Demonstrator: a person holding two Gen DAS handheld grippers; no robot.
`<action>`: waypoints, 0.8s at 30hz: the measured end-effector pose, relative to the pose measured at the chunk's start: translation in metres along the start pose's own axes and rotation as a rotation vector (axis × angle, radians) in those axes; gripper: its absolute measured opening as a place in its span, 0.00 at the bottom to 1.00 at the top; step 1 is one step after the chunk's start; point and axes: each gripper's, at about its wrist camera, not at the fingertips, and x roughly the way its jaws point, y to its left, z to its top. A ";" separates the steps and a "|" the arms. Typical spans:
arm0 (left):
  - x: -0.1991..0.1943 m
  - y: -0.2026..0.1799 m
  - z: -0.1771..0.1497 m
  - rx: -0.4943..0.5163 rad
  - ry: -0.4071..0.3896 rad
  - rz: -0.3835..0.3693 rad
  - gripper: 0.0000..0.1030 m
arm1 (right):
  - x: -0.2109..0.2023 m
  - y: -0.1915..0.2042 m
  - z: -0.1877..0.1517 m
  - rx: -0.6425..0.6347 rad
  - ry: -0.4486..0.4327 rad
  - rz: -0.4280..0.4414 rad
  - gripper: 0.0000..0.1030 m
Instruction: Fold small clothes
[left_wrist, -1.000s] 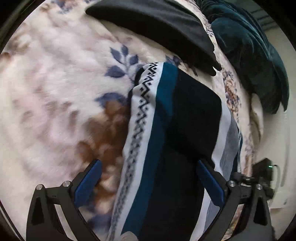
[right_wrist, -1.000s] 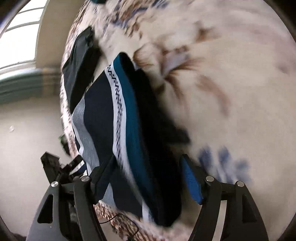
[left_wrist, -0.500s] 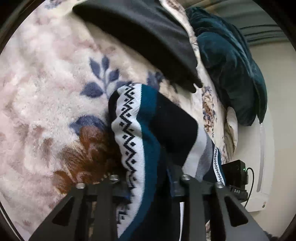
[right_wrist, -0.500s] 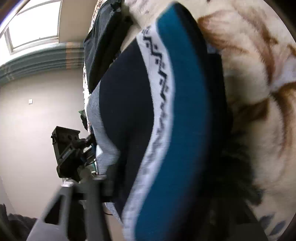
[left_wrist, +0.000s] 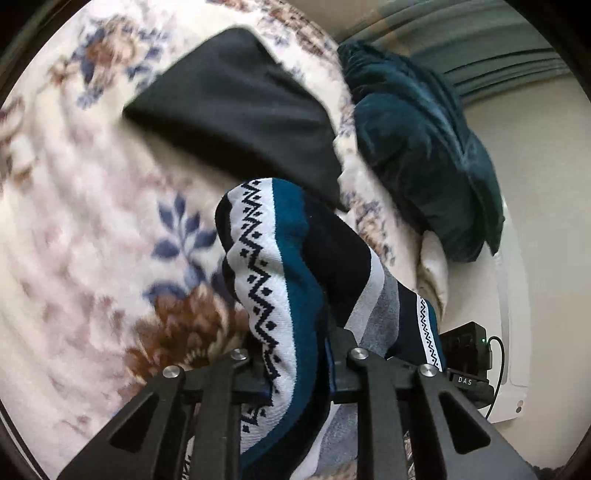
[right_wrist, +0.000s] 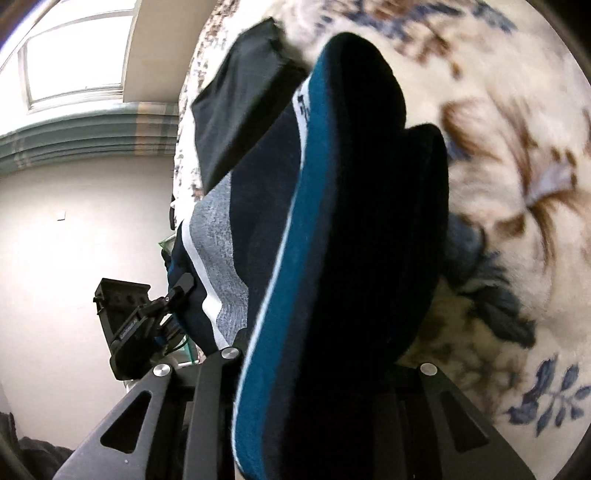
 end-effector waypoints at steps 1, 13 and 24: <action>-0.005 -0.004 0.009 0.006 -0.012 -0.003 0.16 | 0.002 0.012 0.002 -0.007 -0.008 -0.002 0.25; -0.024 -0.026 0.191 0.057 -0.137 0.054 0.16 | 0.032 0.151 0.142 -0.116 -0.060 0.080 0.25; 0.093 0.050 0.303 0.048 -0.029 0.216 0.18 | 0.135 0.158 0.298 -0.095 -0.037 -0.035 0.25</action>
